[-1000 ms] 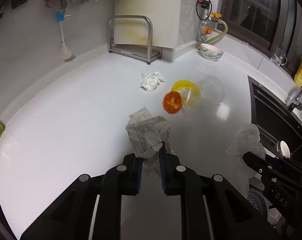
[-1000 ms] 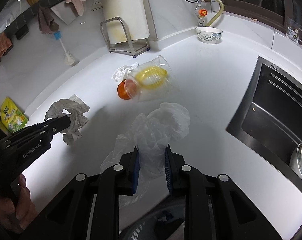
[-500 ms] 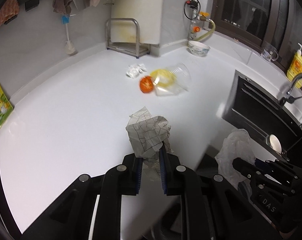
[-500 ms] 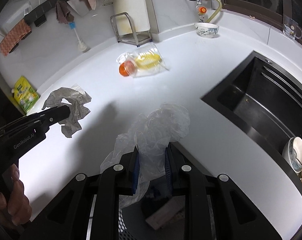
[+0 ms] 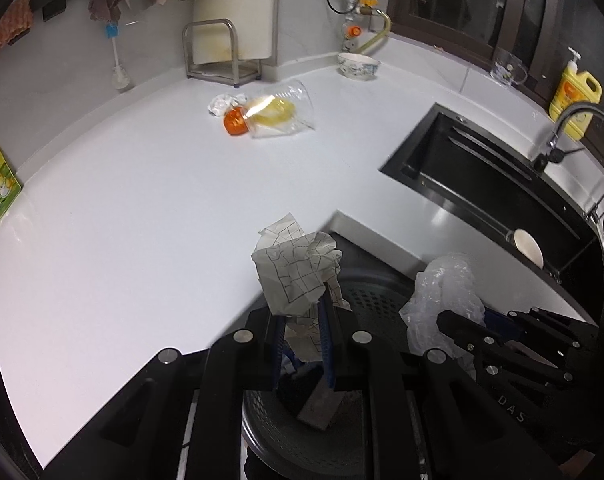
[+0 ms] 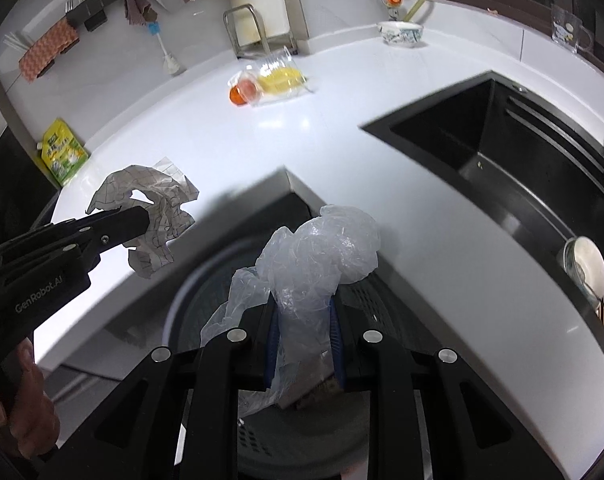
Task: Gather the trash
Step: 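Carry the plastic bag and tissue over the grey basket, then open both tools to drop the bag and tissue into the basket, then move both open tools back over the counter toward the cup and cap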
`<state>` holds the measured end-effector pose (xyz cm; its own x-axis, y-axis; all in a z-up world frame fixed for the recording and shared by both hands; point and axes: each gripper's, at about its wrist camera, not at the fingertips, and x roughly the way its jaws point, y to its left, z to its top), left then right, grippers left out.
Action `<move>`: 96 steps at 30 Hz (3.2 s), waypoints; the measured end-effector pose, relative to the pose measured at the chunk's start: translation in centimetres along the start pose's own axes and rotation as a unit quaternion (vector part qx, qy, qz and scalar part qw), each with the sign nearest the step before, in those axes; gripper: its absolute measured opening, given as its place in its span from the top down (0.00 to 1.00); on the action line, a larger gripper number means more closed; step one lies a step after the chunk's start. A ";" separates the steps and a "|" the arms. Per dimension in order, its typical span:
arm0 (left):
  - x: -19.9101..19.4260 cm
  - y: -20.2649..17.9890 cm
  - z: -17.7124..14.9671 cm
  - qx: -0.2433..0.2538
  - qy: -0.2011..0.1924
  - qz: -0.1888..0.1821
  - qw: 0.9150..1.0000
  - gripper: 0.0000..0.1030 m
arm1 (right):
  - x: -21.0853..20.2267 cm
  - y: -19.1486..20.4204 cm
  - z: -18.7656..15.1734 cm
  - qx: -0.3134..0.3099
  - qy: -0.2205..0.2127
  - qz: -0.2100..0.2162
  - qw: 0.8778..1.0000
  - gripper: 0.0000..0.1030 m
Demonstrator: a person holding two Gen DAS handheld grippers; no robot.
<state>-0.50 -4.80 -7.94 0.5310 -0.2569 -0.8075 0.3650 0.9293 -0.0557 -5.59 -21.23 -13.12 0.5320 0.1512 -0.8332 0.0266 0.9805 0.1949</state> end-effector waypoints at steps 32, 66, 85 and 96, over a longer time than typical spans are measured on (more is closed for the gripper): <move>7.8 -1.6 -7.8 -0.010 0.100 0.034 0.994 0.70 | 6.8 -2.7 -5.7 0.022 0.080 0.040 0.996 0.78; 1.5 1.4 -3.8 -0.033 0.065 0.044 0.996 0.37 | 1.9 -1.5 -3.9 0.008 0.049 0.050 0.998 0.52; 0.5 6.4 5.4 -0.008 0.017 0.027 0.999 0.26 | 1.3 2.0 4.8 0.018 -0.024 0.038 0.999 0.47; 2.7 11.0 11.2 0.005 -0.002 0.016 1.000 0.22 | 3.9 4.4 12.3 0.032 -0.068 0.023 0.997 0.42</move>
<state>13.52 1.70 -4.19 0.5462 -0.2282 -0.8060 0.3555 0.9344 -0.0236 6.96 -17.91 -9.14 0.6442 0.1739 -0.7449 0.0500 0.9622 0.2678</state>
